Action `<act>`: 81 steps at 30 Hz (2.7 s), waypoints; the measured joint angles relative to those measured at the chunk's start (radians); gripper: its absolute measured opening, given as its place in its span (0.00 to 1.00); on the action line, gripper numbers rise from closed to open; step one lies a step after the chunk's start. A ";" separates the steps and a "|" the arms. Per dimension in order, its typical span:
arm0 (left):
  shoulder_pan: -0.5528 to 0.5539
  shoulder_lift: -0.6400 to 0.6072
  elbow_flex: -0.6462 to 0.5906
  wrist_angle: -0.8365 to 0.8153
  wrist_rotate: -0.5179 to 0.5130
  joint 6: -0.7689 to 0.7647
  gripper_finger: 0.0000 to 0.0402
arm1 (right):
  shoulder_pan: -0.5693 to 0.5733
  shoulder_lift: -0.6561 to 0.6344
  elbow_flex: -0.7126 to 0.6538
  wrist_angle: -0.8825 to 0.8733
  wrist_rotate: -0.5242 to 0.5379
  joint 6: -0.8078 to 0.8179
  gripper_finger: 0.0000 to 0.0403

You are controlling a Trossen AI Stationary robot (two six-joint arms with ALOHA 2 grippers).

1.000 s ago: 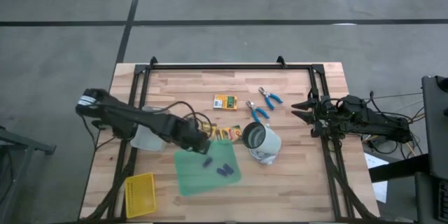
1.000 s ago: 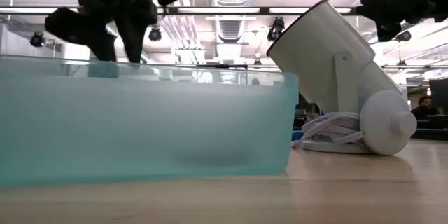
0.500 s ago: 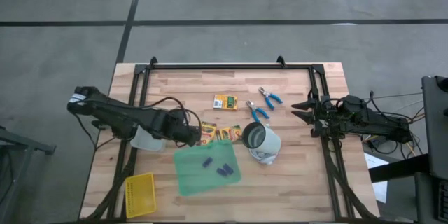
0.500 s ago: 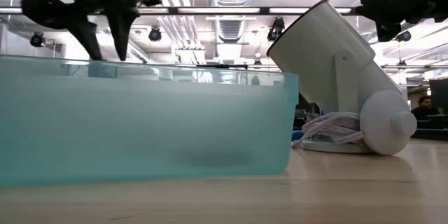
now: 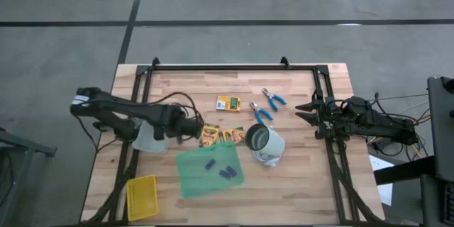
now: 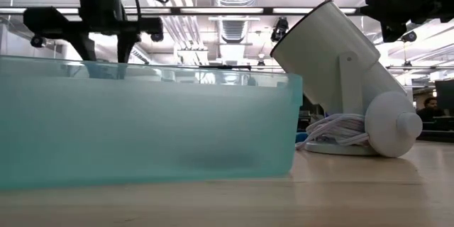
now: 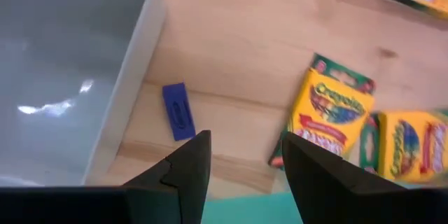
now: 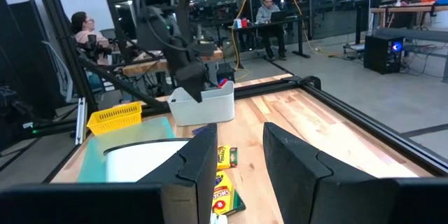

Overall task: Pick & Place School Supplies
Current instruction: Adjust the gray bin

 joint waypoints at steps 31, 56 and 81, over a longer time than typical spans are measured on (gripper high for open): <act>0.083 -0.094 -0.069 -0.216 0.029 0.483 0.42 | 0.000 0.000 0.000 0.000 0.000 0.000 0.28; 0.282 -0.267 -0.409 0.232 0.109 0.750 0.35 | 0.000 0.000 0.000 0.000 0.000 0.000 0.28; 0.722 -0.135 -0.393 0.427 0.171 1.290 0.35 | 0.000 0.000 0.000 0.000 0.000 0.000 0.28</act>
